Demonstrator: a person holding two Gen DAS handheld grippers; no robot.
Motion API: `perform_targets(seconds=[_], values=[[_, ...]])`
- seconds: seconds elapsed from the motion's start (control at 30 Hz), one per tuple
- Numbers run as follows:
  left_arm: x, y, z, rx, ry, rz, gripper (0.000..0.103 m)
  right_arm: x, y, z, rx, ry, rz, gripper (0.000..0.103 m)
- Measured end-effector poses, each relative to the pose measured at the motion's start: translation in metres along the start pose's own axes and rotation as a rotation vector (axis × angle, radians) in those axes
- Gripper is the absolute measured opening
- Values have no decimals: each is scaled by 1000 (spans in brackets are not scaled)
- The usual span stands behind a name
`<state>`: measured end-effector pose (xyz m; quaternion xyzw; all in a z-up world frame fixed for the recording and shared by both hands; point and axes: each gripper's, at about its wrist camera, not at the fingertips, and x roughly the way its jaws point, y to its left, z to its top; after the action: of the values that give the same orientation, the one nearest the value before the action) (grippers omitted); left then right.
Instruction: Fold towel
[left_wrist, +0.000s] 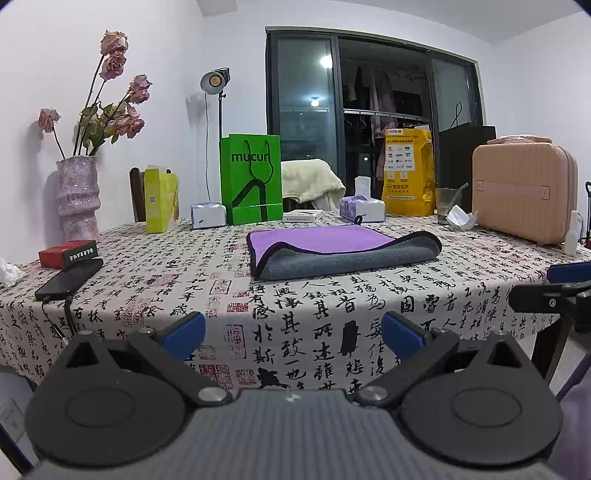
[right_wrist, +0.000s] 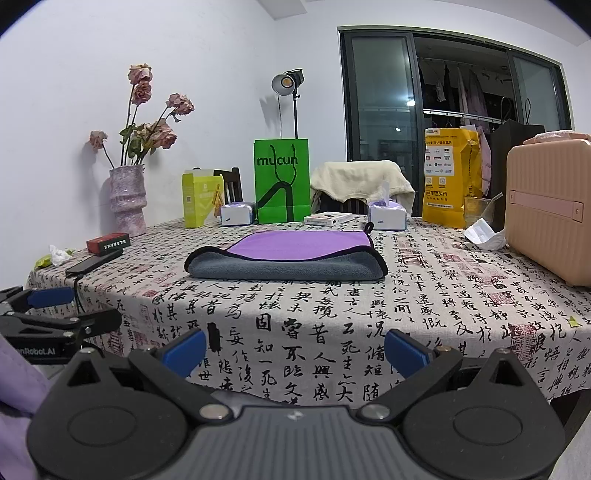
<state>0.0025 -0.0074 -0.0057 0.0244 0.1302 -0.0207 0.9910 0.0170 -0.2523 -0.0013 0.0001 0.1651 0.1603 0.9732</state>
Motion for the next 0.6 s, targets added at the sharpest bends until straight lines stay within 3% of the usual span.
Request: perform_targets(seconds=[0.6], values=[[16,5,7,20,-4,23,103,12,-4,3,-12,-33,-10,103]])
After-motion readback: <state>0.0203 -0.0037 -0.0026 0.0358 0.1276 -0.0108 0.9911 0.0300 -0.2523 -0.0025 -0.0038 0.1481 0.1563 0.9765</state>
